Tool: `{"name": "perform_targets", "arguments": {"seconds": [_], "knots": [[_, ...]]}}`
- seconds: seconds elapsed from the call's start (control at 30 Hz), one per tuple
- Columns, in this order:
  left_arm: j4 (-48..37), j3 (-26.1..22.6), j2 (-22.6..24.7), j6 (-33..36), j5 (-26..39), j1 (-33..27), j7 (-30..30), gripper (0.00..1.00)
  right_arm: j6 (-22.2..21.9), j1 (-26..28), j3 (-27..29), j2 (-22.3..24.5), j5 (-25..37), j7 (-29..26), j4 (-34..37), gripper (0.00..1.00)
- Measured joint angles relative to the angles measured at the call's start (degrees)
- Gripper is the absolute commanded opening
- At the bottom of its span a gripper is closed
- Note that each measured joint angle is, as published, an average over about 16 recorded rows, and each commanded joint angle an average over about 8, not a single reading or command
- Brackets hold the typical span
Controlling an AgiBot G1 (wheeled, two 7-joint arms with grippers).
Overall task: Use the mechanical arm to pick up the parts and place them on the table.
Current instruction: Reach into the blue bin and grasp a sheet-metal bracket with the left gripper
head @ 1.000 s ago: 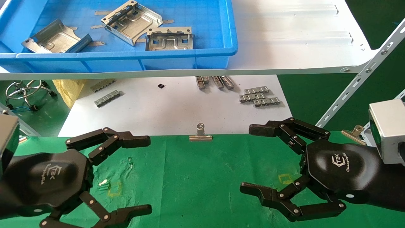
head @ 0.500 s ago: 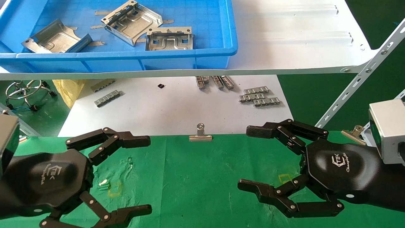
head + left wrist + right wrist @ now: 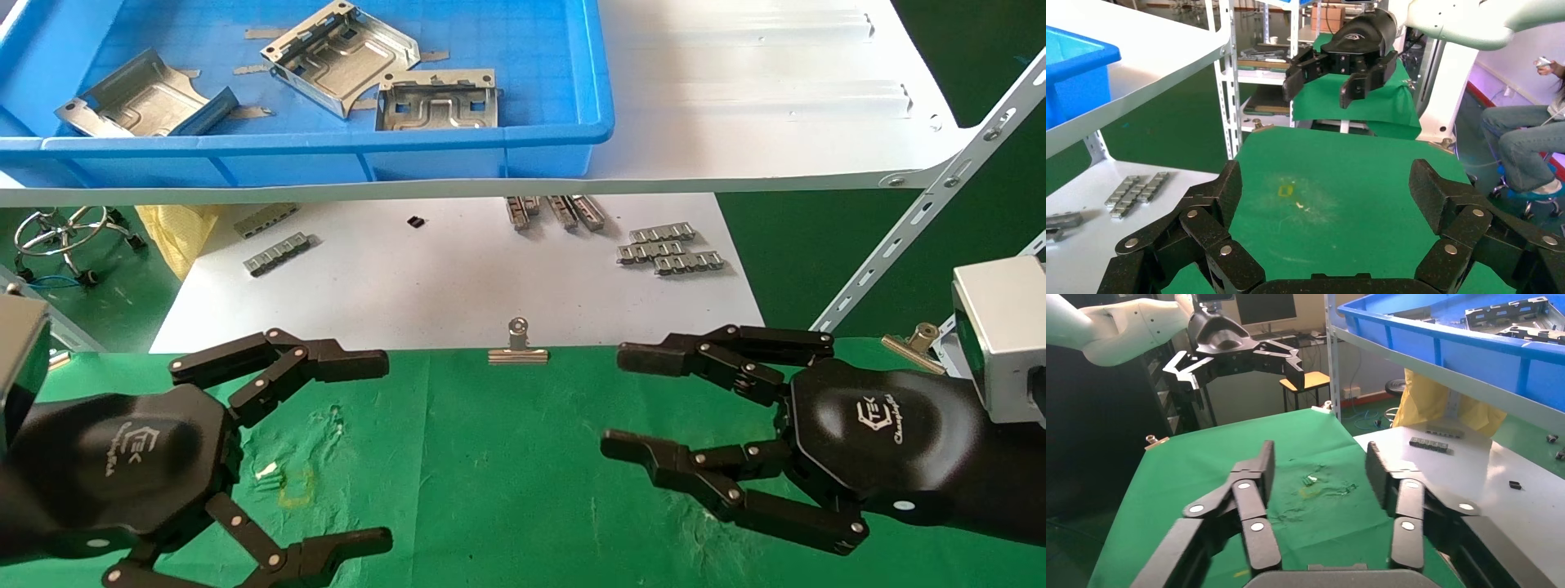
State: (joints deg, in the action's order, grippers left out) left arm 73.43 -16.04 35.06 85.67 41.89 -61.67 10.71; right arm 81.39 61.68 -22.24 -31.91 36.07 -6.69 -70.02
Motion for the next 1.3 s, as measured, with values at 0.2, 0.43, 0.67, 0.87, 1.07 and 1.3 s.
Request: {"name": "perform_targets", "arguments": {"seconds": [0.2,0.43,0.67,0.87,1.07,1.3], "knots": [[0.0,0.0,0.1,-0.2,0.2,-0.4,-0.1,1.0,0.0,0.0,0.0,0.0,0.0,0.0,0.0,0.0],[-1.8,-0.5,1.6,-1.5,2.7,-5.0,-0.1,1.0,0.0,0.0,0.0,0.0,0.0,0.0,0.0,0.0],[-10.3,-2.7,6.7,-4.1,9.3,-16.7,-0.7,1.0,0.0,0.0,0.0,0.0,0.0,0.0,0.0,0.0],[-24.4,-5.8,13.7,-7.0,16.7,-29.5,-2.5,1.0,0.0,0.0,0.0,0.0,0.0,0.0,0.0,0.0],[-40.8,-8.9,20.5,-11.3,23.6,-40.7,-5.1,1.0,0.0,0.0,0.0,0.0,0.0,0.0,0.0,0.0],[-56.0,-11.6,25.5,-16.6,29.1,-49.5,-7.0,1.0,0.0,0.0,0.0,0.0,0.0,0.0,0.0,0.0]]}}
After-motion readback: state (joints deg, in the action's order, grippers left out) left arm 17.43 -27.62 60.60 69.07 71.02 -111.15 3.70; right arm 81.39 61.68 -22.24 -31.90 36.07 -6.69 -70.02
